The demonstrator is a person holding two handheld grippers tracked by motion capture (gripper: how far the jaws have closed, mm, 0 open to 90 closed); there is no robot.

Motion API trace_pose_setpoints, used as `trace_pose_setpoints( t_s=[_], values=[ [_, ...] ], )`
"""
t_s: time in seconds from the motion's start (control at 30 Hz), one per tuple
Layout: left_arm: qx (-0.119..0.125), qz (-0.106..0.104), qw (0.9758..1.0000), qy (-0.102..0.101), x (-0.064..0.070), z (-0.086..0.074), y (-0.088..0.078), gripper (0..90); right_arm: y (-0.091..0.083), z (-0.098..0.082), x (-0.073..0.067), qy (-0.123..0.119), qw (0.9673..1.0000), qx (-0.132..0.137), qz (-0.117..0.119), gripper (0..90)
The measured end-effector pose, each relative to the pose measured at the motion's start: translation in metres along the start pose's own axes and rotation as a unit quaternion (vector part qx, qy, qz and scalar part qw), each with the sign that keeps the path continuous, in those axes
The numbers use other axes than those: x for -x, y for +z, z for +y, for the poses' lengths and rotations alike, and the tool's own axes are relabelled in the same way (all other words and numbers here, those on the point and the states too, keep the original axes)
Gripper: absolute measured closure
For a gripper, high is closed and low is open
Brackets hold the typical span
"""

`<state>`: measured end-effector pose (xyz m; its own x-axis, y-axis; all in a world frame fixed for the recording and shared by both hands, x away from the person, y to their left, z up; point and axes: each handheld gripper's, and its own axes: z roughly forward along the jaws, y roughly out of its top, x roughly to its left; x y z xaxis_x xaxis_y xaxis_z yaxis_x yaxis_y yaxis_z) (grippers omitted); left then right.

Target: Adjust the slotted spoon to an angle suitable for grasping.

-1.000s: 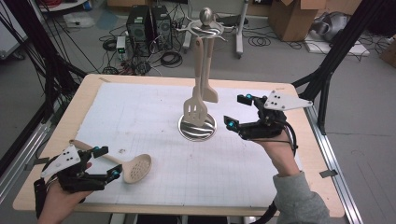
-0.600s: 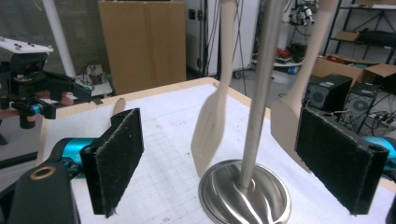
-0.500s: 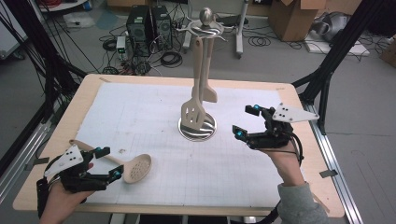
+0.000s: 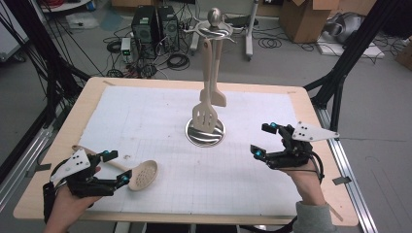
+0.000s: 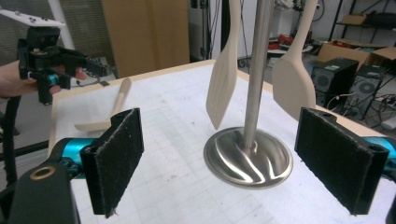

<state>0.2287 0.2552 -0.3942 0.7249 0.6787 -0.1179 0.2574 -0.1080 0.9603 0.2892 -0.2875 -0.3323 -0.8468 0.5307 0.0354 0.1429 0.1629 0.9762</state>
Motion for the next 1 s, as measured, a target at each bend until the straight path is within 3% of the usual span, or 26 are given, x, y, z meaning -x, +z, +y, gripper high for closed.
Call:
trace_pose_setpoints(
  t_s=[0.2,0.4,0.67,0.73,0.9,1.0],
  values=[
    [0.004,0.001,0.9999,0.013,0.001,0.000,-0.003,13.1,-0.010,-0.019,0.003,0.012,0.9999,0.004,0.006,14.9],
    [0.008,-0.002,0.9997,0.021,-0.001,0.000,-0.003,13.2,-0.017,-0.029,0.005,0.021,0.9997,0.003,-0.010,14.9],
    [0.000,0.011,0.9998,0.014,-0.007,-0.004,-0.008,15.1,-0.025,-0.040,0.004,0.036,0.9990,0.008,-0.024,14.9],
    [-0.001,0.015,0.9998,0.013,-0.009,-0.004,-0.010,17.2,-0.024,-0.041,0.004,0.044,0.9986,0.013,-0.026,14.9],
    [-0.013,0.040,0.9991,0.003,-0.016,-0.008,-0.013,33.0,-0.020,-0.039,0.001,0.028,0.9994,0.007,-0.017,14.9],
    [-0.041,0.058,0.9974,-0.014,-0.022,-0.011,-0.013,44.2,-0.021,-0.039,0.001,0.032,0.9993,0.007,-0.016,14.9]
  ],
)
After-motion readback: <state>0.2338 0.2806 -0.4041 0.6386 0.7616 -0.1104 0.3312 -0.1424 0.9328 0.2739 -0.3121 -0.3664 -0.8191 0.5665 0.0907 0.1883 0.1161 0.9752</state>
